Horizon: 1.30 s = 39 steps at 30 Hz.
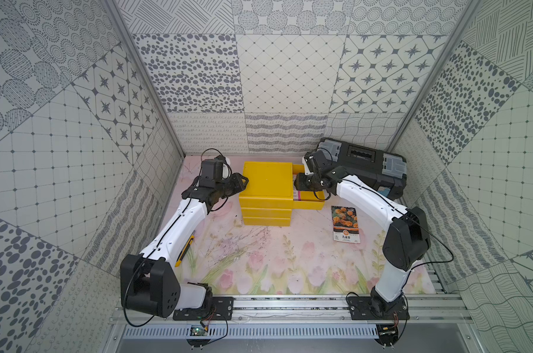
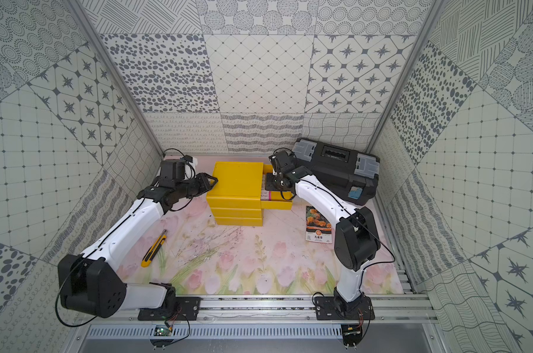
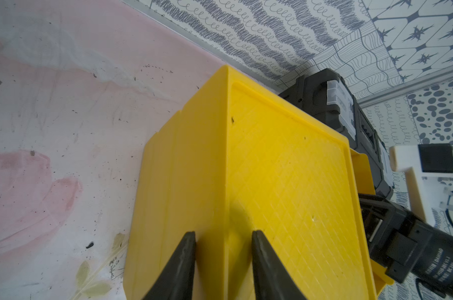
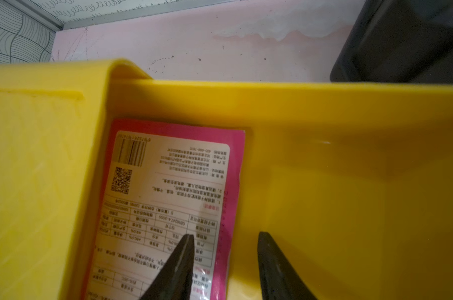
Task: Take the seed bags out of the drawer
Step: Pick up the seed packet from the drawer.
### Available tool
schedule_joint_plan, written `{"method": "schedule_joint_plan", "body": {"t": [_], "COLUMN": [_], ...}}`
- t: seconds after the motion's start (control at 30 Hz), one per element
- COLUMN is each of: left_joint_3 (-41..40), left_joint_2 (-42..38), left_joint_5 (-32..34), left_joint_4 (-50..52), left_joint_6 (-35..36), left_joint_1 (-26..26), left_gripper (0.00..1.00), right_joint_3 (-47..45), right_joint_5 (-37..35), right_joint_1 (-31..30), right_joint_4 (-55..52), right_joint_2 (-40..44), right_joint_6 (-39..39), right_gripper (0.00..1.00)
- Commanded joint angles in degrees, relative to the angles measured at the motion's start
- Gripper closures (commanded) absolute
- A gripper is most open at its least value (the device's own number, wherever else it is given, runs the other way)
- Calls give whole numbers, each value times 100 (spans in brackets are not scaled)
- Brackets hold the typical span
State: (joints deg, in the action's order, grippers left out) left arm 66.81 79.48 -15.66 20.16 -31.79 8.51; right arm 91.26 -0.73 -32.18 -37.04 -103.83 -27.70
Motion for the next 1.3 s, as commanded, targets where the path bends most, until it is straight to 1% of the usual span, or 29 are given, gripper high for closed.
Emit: {"method": "schedule_joint_plan", "body": {"t": [0.0,0.13,0.27,0.43,0.6,0.83,0.93,1.27], "left_joint_3": [-140,-168,-174,-201,-229,-264,-260,-273], "left_joint_2": [56,41,32,26,15,14,14,32], "left_joint_5": [-207,-197,-195,-193,-194,-203,-210,-199], "left_joint_4": [1701,1697,1702,1708,1698,1662,1660,1640], "left_joint_6": [148,147,156,156,149,122,115,146], "left_joint_1": [24,24,24,27,23,20,20,23], "left_gripper": [62,62,62,62,62,62,62,62], "right_joint_3": [225,236,217,82,-127,-436,-528,-626], "right_joint_5": [-69,71,276,634,901,1295,1429,1378], "right_joint_1": [-7,3,16,72,150,321,370,490], "right_joint_4": [127,208,340,601,857,1240,1375,1364], "right_joint_2": [-158,-273,-353,-396,-346,-118,43,727], "right_joint_6": [-107,-199,-326,-578,-783,-1099,-1205,-1173], "right_gripper": [54,54,57,63,74,95,100,100]}}
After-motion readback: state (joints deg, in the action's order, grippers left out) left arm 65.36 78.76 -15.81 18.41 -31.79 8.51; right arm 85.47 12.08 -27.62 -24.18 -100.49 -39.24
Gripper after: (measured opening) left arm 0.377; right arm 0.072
